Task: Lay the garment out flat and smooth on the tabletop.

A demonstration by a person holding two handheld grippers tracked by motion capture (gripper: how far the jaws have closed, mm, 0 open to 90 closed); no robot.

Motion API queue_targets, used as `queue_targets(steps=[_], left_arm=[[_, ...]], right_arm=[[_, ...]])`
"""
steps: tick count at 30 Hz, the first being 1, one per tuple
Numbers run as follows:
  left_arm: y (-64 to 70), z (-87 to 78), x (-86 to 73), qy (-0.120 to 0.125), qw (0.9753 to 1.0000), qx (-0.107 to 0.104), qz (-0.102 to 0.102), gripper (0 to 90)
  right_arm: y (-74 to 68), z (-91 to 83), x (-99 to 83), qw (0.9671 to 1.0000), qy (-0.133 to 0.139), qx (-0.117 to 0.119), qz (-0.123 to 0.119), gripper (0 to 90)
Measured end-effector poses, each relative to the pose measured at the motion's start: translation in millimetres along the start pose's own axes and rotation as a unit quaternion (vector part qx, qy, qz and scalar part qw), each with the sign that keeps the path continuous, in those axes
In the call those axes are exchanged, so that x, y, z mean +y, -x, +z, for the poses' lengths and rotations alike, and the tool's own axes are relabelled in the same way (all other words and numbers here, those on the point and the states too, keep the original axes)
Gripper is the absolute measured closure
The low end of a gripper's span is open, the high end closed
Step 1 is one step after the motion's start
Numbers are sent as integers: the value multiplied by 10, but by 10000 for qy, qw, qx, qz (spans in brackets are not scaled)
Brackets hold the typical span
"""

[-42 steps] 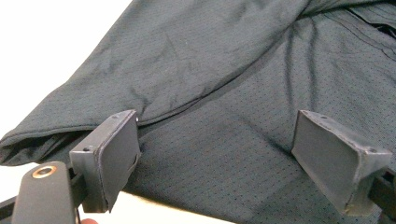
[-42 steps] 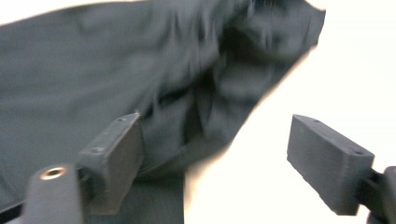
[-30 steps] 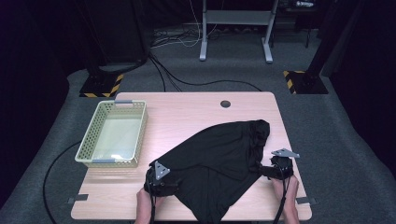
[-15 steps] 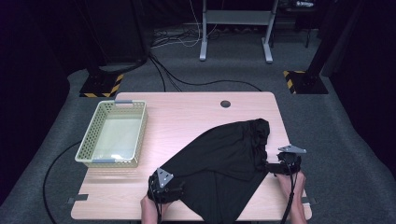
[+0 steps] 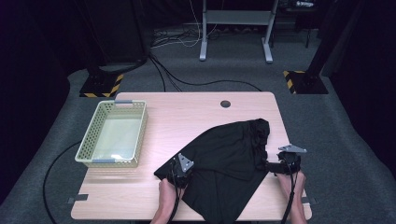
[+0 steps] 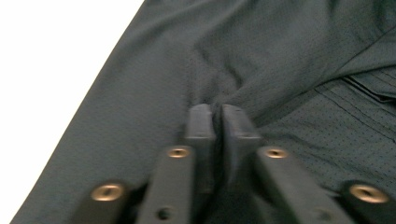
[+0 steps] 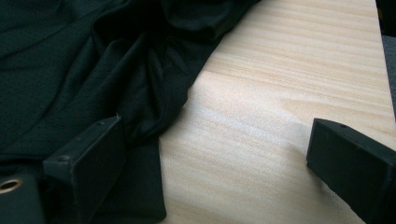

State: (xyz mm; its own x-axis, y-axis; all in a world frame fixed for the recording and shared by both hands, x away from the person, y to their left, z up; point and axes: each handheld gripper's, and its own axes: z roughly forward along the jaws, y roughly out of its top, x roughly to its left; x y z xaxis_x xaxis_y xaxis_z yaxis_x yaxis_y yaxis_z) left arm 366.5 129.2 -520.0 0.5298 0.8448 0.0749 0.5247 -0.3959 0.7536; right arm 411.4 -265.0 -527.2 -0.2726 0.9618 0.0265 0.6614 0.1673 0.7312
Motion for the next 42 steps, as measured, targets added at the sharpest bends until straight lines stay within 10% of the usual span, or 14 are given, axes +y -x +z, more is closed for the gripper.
queue_targets(steps=[8, 20, 28, 33, 42], left_arm=[[-186, -198, -16, 318, 9990, -36, -327, 860], [-924, -405, -257, 287, 9925, 620, -1010, 852], [-533, -467, -196, 571, 9924, 617, -899, 452], [-65, -435, -135, 746, 9957, 129, -527, 366], [515, -87, -19, 204, 9975, -614, 299, 270]], right_arm=[[1, -1, 0, 10000, 4, -18, 14, 42], [1, -1, 0, 10000, 7, -24, 19, 44], [-1, -2, 0, 10000, 12, -36, 27, 47], [-2, -2, 0, 10000, 16, -43, 33, 49], [-1, -2, 0, 10000, 18, -37, 37, 51]])
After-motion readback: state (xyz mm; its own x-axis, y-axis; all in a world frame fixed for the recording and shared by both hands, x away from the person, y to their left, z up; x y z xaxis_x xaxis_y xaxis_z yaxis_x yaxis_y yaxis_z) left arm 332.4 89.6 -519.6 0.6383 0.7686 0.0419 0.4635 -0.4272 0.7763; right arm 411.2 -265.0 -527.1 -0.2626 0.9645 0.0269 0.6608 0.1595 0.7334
